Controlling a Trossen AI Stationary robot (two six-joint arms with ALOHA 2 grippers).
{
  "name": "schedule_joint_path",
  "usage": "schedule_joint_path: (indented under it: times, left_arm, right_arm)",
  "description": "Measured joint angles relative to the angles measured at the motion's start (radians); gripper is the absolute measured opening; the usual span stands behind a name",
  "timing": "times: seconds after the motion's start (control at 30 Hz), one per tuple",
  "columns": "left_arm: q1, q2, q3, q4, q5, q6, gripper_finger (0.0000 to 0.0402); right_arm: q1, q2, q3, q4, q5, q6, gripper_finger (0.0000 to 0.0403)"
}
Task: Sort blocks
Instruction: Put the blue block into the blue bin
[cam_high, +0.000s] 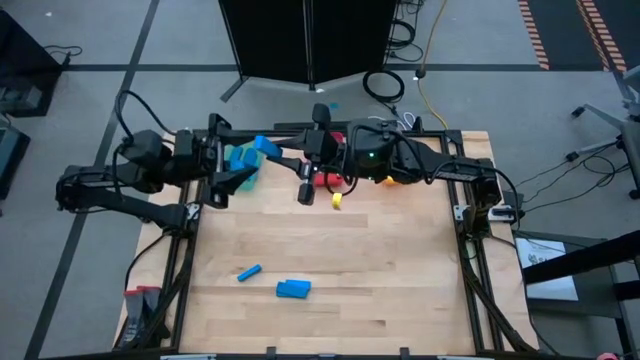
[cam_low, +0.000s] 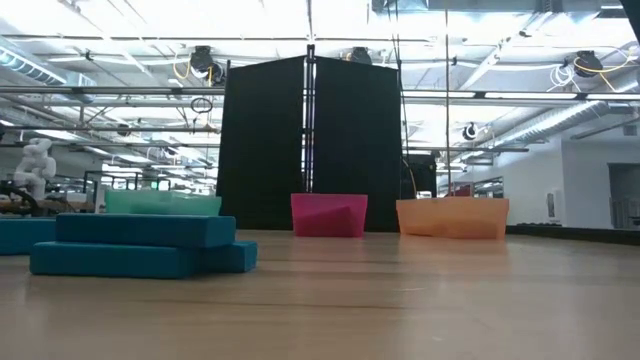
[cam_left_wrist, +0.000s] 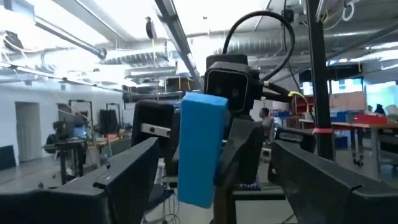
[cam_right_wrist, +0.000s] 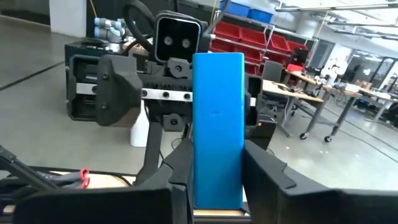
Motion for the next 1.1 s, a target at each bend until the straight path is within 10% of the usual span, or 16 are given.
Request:
schedule_joint_path:
  times: [1.1]
  left_arm:
    - [-0.001,0.074,0.0,0.15,0.036,-0.053,0.0304]
  right_arm:
    - [0.025,0.0,0.0,-0.045,-0.054,-0.005,0.0078]
